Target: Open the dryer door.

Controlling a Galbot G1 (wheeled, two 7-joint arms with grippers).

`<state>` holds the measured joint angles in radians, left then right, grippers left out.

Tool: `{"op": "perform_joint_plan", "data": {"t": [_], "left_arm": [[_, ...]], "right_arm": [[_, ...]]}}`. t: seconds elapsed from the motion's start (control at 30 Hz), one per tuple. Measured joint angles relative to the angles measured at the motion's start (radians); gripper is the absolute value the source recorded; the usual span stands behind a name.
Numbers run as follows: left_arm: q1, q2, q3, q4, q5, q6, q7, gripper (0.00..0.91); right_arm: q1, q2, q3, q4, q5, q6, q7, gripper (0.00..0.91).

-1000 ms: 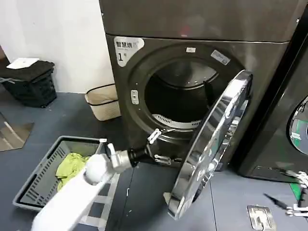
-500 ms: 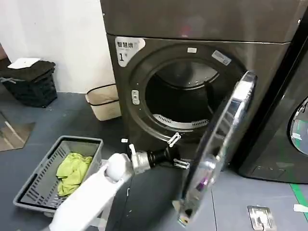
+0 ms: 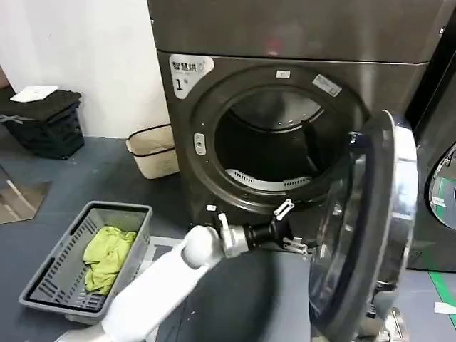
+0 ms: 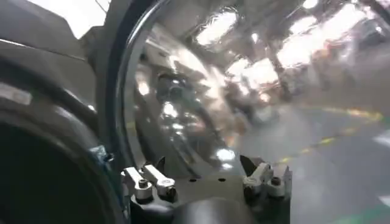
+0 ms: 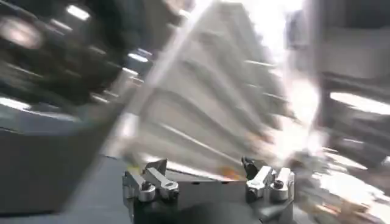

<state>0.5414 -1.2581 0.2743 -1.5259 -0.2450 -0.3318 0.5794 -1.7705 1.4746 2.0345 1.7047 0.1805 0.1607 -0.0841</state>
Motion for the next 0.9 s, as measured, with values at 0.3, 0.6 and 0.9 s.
{"op": "perform_joint_plan", "data": {"t": [0.3,0.6,0.9], "left_arm": [[-0.058,-0.113,0.066,0.078,0.025,0.009,-0.010,0.907],[-0.126,-0.230,0.113,0.186,0.056,0.012,-0.024,0.907],[-0.180,-0.339,0.123,0.299,0.098,0.013,-0.037,0.907]], "right_arm": [[0.003,0.081,0.077,0.040,-0.058,-0.003,0.183,0.907],[-0.006,0.131,0.114,0.069,-0.122,-0.074,0.340,0.907],[-0.022,0.107,0.149,-0.012,-0.192,-0.082,0.456,0.907]]}}
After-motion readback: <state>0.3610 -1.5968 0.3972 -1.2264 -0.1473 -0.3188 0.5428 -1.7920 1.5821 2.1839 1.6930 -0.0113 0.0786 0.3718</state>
